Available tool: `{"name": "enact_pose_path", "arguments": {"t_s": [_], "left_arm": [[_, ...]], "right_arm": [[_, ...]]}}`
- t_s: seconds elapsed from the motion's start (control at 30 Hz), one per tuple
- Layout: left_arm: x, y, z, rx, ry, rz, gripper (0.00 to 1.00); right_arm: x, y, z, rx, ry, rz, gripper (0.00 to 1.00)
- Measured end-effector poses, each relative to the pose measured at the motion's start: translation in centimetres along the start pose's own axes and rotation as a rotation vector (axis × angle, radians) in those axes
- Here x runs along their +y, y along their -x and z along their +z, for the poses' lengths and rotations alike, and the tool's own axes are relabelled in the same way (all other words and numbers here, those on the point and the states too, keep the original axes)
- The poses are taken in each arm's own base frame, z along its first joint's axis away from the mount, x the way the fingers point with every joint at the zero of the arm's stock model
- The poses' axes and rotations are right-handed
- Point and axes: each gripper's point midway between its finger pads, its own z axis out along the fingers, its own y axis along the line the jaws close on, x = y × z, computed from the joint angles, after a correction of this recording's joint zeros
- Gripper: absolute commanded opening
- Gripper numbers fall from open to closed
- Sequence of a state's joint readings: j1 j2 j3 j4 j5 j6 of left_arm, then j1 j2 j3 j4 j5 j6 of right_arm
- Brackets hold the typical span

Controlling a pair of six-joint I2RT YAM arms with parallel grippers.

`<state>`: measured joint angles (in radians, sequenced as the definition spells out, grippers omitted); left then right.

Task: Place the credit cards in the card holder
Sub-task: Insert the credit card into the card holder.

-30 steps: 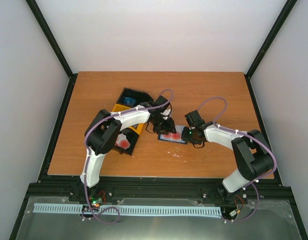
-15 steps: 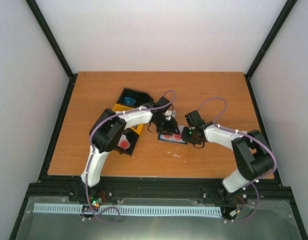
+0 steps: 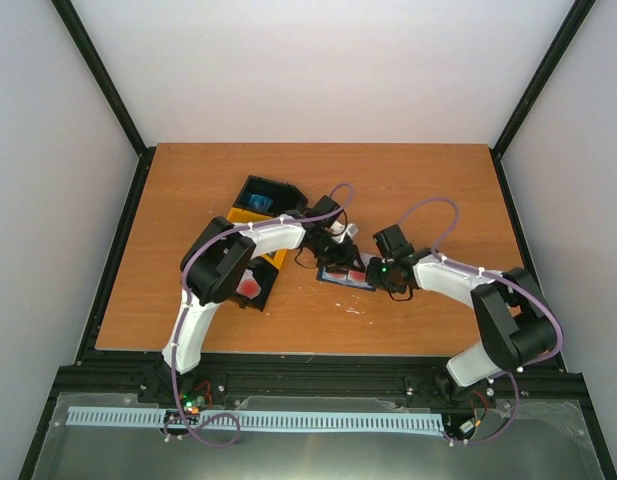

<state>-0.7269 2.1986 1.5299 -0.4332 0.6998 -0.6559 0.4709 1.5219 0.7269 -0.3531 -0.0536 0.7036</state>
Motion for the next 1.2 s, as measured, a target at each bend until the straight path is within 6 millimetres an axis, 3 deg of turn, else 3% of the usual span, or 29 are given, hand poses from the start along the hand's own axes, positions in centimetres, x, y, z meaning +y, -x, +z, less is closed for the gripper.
{"name": "enact_pose_path", "arguments": {"t_s": [0.17,0.33,0.73,1.2], "left_arm": [[0.1,0.0,0.0,-0.003,0.026,-0.01,0.49],[0.6,0.2,-0.5,-0.02,0.072,-0.02,0.49],[1.2,-0.1,-1.0,-0.024,0.122,-0.035,0.46],[-1.1,-0.1,-0.1,-0.019,0.154,0.028,0.44]], "right_arm": [[-0.7,0.3,-1.6,-0.031,-0.038,0.002,0.32],[-1.0,0.8,-2.3,-0.043,-0.074,-0.007,0.28],[-2.9,-1.1,-0.9,0.049,-0.156,-0.026,0.24],[-1.5,-0.6,-0.3,0.074,-0.116,-0.05,0.23]]}}
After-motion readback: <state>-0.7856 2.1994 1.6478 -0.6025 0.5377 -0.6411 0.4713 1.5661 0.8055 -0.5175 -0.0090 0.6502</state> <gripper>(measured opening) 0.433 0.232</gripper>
